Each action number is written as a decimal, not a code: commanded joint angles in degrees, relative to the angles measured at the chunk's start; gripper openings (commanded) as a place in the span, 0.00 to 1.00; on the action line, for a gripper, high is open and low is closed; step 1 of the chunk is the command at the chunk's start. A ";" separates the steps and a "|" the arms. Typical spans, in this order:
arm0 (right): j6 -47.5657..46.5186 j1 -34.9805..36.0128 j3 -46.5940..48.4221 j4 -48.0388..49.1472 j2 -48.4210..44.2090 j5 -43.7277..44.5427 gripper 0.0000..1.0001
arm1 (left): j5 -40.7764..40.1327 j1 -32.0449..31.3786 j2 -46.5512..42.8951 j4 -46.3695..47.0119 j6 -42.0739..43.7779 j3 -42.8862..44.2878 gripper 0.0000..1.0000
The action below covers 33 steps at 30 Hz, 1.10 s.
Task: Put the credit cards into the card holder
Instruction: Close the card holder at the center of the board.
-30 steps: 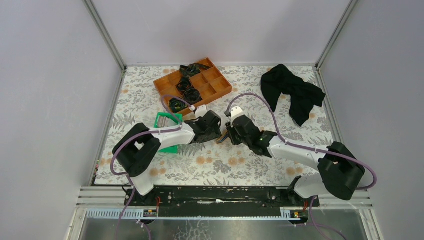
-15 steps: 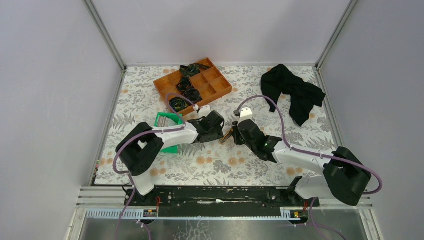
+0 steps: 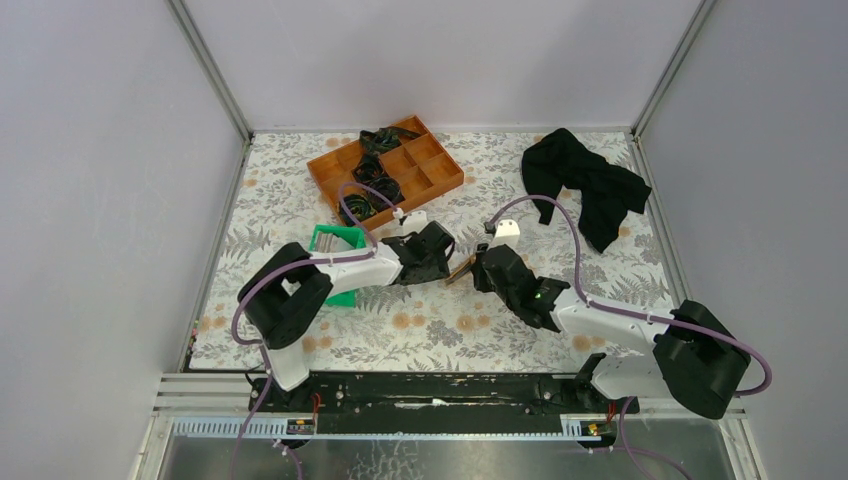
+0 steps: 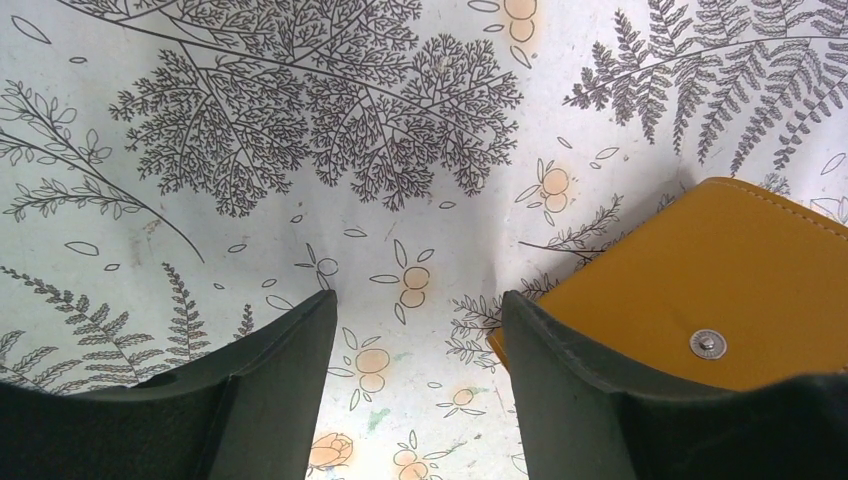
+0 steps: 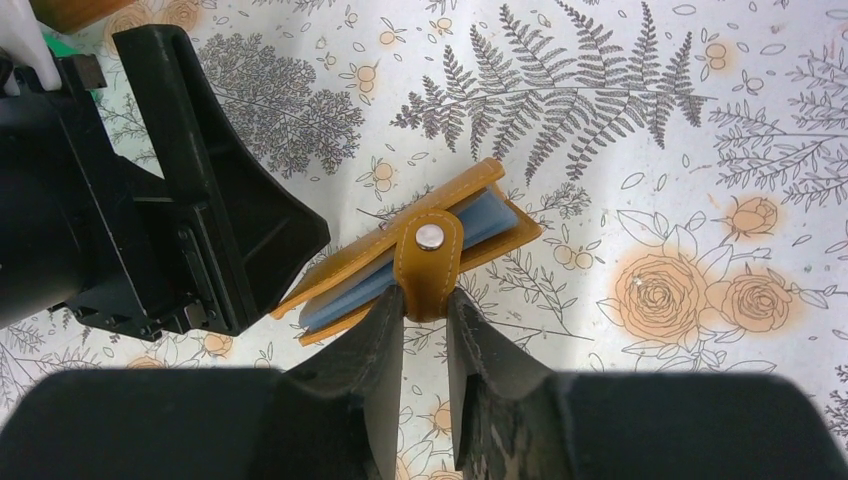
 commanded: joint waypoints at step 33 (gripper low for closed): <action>0.64 0.28 12.52 -22.80 5.47 3.25 0.61 | 7.79 -5.40 9.99 3.35 -2.10 -3.29 0.69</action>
